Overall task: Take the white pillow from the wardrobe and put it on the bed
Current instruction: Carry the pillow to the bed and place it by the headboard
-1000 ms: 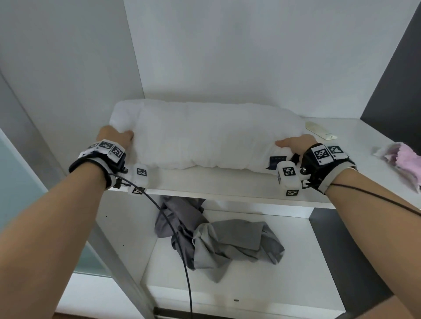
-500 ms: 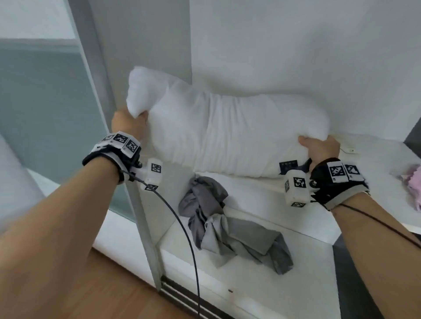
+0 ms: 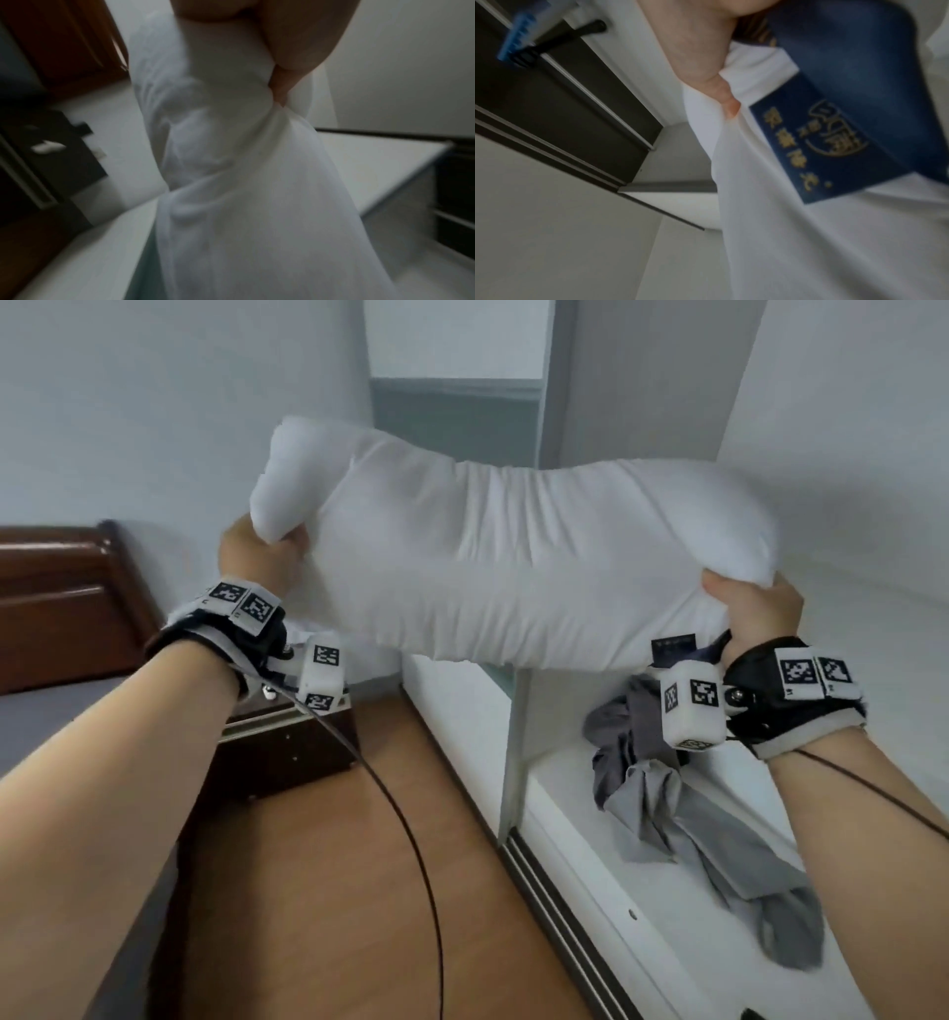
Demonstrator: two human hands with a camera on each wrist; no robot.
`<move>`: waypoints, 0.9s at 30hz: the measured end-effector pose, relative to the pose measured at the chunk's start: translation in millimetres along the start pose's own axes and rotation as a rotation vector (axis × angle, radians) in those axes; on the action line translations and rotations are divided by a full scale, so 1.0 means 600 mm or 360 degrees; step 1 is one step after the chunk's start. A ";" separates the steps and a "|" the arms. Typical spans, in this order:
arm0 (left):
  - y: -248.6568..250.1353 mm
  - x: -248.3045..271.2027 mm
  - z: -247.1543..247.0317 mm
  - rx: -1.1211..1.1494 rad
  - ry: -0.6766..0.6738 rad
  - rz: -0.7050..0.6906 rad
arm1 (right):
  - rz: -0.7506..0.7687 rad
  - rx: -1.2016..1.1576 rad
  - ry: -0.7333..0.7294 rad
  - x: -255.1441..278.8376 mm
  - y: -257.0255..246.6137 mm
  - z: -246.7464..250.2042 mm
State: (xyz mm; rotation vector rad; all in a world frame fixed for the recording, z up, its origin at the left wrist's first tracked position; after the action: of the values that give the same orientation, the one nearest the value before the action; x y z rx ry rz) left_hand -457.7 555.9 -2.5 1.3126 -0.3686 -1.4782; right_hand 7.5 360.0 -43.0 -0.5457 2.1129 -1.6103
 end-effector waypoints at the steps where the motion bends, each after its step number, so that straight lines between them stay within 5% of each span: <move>1: -0.030 -0.003 0.049 -0.0057 0.0043 0.0032 | -0.0020 -0.0006 -0.0068 0.016 0.010 -0.041; 13: -0.377 -0.012 0.542 -0.0540 0.0511 0.0461 | -0.0294 0.0056 -0.0717 0.295 0.209 -0.565; 27: -0.757 -0.180 0.681 -0.0936 0.0766 0.0914 | -0.0543 0.0256 -0.1256 0.381 0.497 -1.118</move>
State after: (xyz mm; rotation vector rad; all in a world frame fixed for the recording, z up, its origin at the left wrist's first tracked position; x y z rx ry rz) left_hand -1049.1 655.1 -161.3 0.9288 0.0209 -0.6763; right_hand -568.9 845.7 -195.3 -1.2854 1.3398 -1.3757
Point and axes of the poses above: each hand's wrist, its own x-axis away from the middle knuckle, its own z-axis out of the back of the hand, y = z × x, the point moved 7 cm from there along -x, towards the middle knuckle, and after that the axes turned 6 degrees about -z, right-handed, at the moved point
